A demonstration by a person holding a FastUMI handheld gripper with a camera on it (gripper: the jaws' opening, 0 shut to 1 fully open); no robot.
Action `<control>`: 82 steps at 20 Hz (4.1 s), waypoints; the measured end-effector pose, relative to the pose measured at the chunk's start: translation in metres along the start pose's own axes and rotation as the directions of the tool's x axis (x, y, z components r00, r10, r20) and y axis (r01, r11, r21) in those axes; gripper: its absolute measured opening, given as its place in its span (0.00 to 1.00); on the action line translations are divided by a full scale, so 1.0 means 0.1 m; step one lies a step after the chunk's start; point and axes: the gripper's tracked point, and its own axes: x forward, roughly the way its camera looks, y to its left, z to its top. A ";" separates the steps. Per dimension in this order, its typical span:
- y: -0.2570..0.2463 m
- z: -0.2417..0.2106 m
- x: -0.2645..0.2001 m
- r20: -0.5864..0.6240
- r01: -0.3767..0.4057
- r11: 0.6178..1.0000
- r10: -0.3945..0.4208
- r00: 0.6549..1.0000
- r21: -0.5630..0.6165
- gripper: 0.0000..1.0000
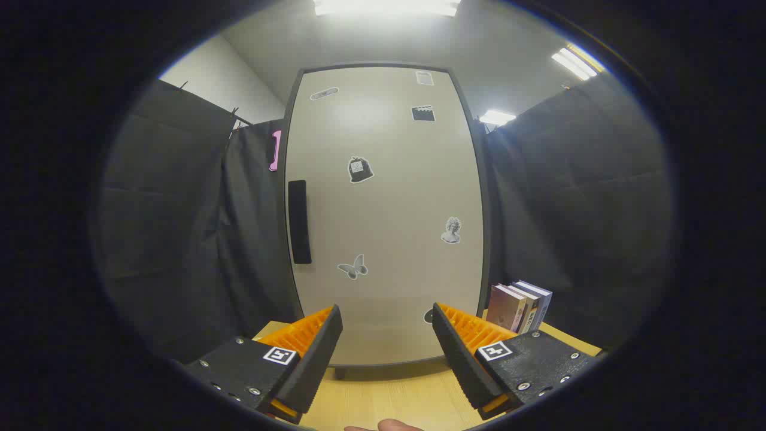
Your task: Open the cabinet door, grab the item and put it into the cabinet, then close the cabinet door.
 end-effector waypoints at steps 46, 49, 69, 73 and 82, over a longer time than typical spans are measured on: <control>0.93 0.86 1.05 0.107 -0.145 0.989 0.146 0.983 -0.016 0.94; 1.10 0.82 1.31 0.073 -0.149 0.988 0.152 0.986 -0.036 0.94; 1.34 0.48 1.43 -0.039 -0.250 0.968 0.249 0.968 -0.029 0.26; 1.34 0.51 1.17 -0.053 -0.280 0.959 0.278 0.959 -0.040 0.26; 1.24 0.53 0.90 -0.104 -0.346 0.937 0.340 0.935 -0.051 0.26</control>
